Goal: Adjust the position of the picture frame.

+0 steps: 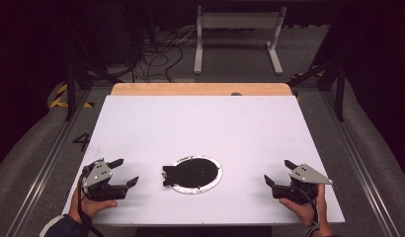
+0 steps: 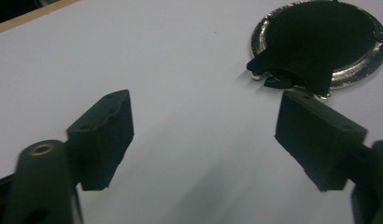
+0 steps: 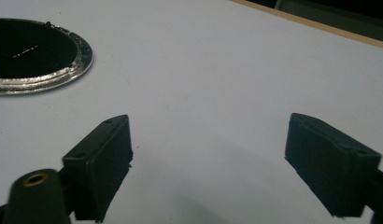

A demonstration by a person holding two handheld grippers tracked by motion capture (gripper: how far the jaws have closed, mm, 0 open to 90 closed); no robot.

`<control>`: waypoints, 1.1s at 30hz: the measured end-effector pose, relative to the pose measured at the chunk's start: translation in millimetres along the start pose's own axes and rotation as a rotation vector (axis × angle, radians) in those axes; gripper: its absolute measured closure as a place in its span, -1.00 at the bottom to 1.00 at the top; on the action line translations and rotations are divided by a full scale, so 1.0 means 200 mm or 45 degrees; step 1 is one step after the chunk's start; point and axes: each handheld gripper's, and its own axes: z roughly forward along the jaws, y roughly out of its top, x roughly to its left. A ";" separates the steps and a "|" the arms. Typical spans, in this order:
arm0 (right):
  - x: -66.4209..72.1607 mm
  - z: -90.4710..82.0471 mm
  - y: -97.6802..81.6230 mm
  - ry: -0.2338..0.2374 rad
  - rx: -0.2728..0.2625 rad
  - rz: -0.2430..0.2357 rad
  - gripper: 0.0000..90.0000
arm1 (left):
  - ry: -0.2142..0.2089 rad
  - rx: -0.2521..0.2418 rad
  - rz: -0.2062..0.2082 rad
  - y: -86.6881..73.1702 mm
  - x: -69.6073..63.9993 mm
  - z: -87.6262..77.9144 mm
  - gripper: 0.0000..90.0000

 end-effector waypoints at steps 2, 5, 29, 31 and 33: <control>0.01 0.01 0.00 0.023 0.013 -0.005 -0.57 | -0.010 0.012 0.013 0.01 0.00 0.02 -0.43; 0.03 0.02 0.00 0.048 0.022 -0.019 -0.45 | -0.019 0.027 0.029 0.03 -0.01 0.04 -0.26; 0.36 0.19 0.11 0.354 0.128 -0.154 1.00 | -0.177 0.111 0.150 0.28 -0.05 0.42 0.90; 0.41 0.22 0.12 0.393 0.138 -0.158 1.00 | -0.180 0.115 0.154 0.29 -0.05 0.44 0.90; 0.45 0.25 0.14 0.407 0.142 -0.173 1.00 | -0.184 0.121 0.156 0.30 -0.05 0.47 0.92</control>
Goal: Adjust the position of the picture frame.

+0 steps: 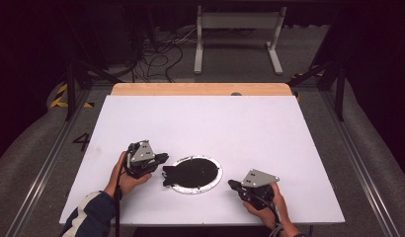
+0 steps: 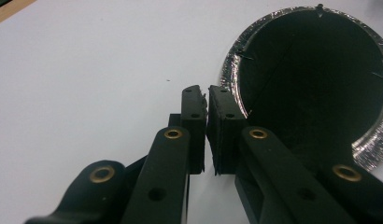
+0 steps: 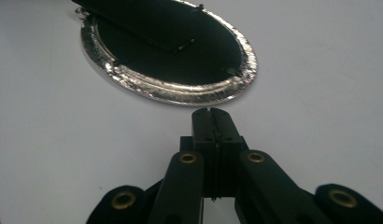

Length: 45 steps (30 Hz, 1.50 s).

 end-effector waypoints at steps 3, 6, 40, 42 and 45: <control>0.04 0.05 0.04 0.031 0.010 -0.006 1.00 | -0.014 0.021 0.000 0.00 0.00 0.03 0.95; 0.07 0.10 0.06 0.051 0.030 -0.011 1.00 | -0.030 0.050 0.007 -0.01 0.00 0.05 0.96; 0.19 0.22 0.12 0.060 0.100 -0.037 1.00 | -0.041 0.103 0.046 -0.04 0.00 0.03 0.91; 0.20 0.22 0.12 0.043 0.107 -0.050 1.00 | -0.024 0.131 0.040 -0.04 0.01 0.06 0.91; 0.21 0.21 0.12 0.050 0.118 -0.047 1.00 | -0.037 0.155 0.037 -0.05 0.01 0.07 0.94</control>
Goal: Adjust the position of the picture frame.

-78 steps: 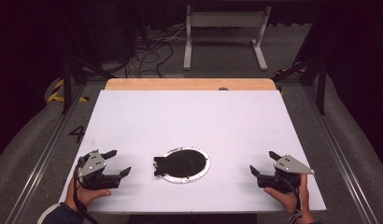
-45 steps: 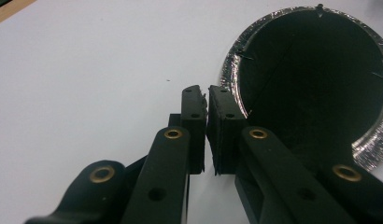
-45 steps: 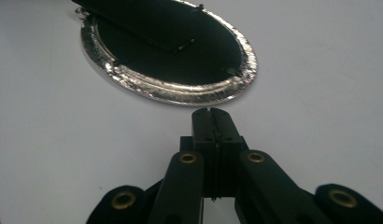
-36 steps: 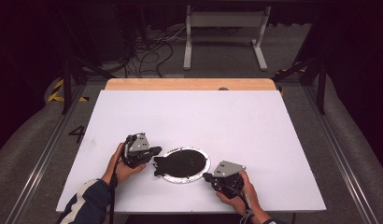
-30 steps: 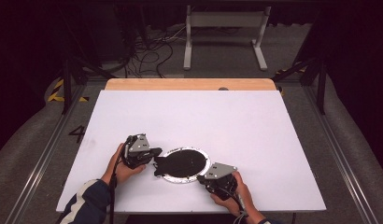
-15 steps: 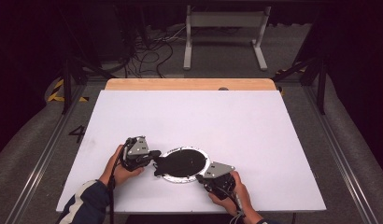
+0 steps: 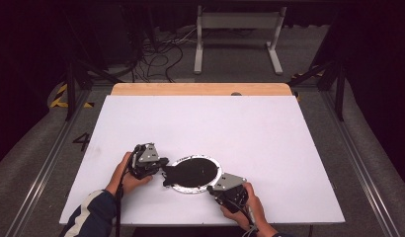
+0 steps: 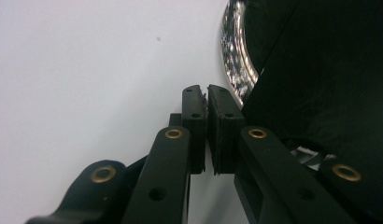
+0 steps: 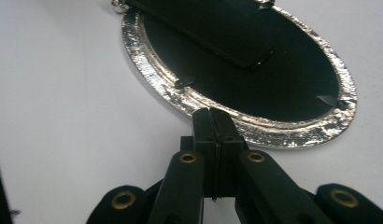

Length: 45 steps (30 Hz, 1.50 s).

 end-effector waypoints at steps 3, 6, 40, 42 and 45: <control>0.02 0.00 0.00 -0.012 0.005 -0.011 1.00 | -0.015 -0.018 0.007 -0.01 0.00 -0.02 0.95; 0.01 0.01 0.00 -0.007 -0.010 0.007 1.00 | -0.042 -0.012 0.011 -0.01 0.00 -0.03 0.96; -0.09 0.03 0.01 -0.026 -0.013 0.089 1.00 | -0.093 0.049 -0.027 -0.09 -0.13 -0.12 0.93; -0.07 0.02 0.00 0.013 -0.017 0.092 1.00 | -0.103 0.055 -0.027 -0.11 -0.13 -0.14 0.91; -0.04 0.02 0.00 0.053 -0.021 0.099 1.00 | -0.124 0.058 -0.011 -0.12 -0.15 -0.15 0.87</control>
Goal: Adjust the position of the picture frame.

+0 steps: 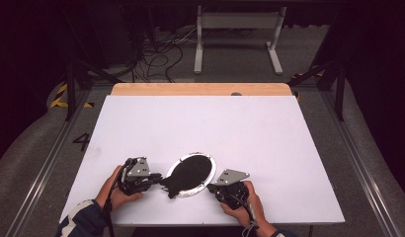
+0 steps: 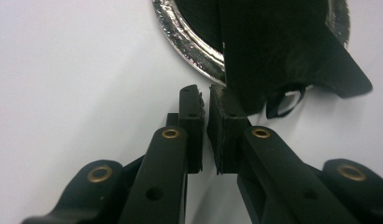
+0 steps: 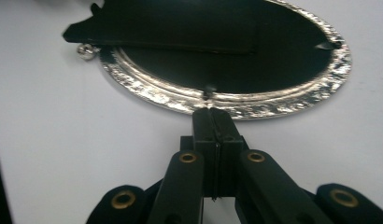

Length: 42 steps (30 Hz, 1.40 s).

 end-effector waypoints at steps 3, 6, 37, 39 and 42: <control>0.03 0.00 0.00 0.024 -0.001 -0.015 1.00 | -0.014 -0.001 0.012 0.00 -0.03 0.00 0.90; 0.05 0.01 0.00 0.023 0.003 -0.028 1.00 | -0.013 0.008 0.021 0.02 -0.05 0.01 0.91; -0.03 0.00 -0.01 -0.066 -0.016 0.022 1.00 | -0.067 -0.013 0.028 0.10 -0.10 0.09 1.00; -0.05 -0.01 -0.01 -0.074 -0.017 0.036 1.00 | -0.070 -0.018 0.024 0.11 -0.10 0.10 1.00; -0.07 -0.01 -0.01 -0.084 -0.015 0.046 1.00 | -0.072 -0.014 0.033 0.13 -0.11 0.11 1.00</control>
